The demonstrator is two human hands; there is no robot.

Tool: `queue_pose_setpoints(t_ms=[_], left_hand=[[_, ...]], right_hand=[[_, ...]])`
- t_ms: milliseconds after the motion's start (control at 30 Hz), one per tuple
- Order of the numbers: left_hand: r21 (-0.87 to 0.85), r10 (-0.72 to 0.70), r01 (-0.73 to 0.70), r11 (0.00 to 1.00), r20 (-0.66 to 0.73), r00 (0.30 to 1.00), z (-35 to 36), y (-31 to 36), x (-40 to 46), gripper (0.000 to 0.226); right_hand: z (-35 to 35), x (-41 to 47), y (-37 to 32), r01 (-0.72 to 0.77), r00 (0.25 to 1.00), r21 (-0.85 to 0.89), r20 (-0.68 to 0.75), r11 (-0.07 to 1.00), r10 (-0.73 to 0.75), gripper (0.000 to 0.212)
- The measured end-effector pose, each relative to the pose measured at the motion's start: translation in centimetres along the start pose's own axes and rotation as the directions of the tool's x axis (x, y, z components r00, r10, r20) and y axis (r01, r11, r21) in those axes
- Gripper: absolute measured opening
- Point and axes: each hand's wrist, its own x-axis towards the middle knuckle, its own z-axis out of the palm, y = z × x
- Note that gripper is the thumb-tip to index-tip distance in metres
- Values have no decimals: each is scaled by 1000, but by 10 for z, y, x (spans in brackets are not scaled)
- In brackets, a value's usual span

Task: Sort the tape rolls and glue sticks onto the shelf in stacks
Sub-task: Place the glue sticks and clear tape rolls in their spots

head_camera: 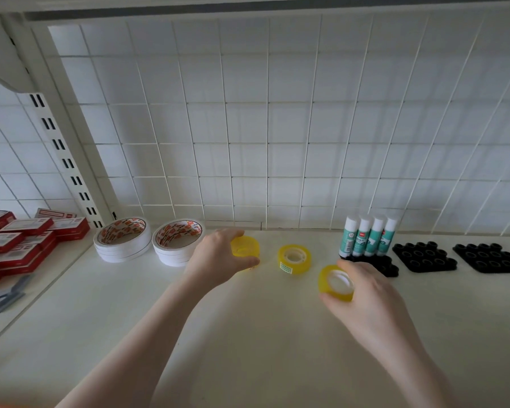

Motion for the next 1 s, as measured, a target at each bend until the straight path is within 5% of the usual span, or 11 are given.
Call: queue_pose_setpoints(t_ms=[567,1000], left_hand=[[-38,-48,47,998,-22,999,5,6,-1,63],[69,148,-146,987,-18,989,-20,9,-20,75]], right_hand=[[-4,0,-3,22,1000,-1,11,1000,-22,51],[-6,49,-33,115,978,36,170,993,-120,38]])
